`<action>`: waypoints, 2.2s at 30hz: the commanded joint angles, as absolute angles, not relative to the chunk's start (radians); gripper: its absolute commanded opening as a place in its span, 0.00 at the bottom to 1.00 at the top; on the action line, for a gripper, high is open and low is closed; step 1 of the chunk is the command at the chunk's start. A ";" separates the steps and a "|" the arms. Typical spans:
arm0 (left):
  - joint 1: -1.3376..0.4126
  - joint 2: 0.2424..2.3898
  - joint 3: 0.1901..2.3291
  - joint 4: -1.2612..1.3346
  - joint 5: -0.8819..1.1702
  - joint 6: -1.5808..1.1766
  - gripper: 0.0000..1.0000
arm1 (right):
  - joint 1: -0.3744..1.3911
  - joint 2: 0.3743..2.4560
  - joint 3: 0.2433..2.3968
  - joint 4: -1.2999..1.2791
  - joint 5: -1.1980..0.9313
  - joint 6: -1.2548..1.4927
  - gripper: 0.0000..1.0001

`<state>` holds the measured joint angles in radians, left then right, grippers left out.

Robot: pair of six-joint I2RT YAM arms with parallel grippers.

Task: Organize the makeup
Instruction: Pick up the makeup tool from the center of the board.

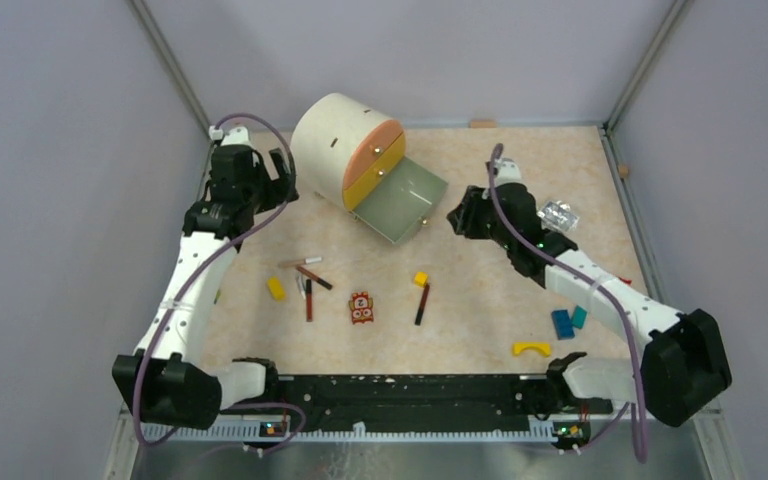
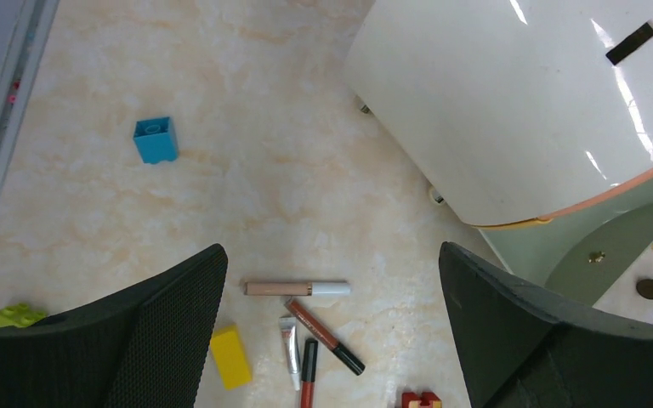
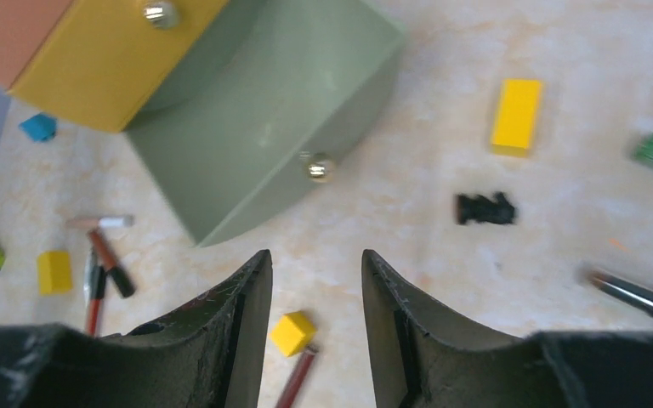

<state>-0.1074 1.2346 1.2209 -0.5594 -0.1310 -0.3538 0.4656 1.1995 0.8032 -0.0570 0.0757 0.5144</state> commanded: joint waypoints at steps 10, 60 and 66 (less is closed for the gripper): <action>-0.106 1.070 1.114 -0.659 -0.260 -0.376 0.99 | 0.926 1.585 1.265 0.047 -0.173 0.086 0.43; -0.077 0.655 0.919 -0.566 -0.787 -0.470 0.99 | 0.954 2.485 2.117 -0.376 -0.562 -0.512 0.39; -0.071 0.660 0.913 -0.548 -0.763 -0.454 0.99 | 0.952 2.469 2.119 -0.353 -0.586 -0.497 0.40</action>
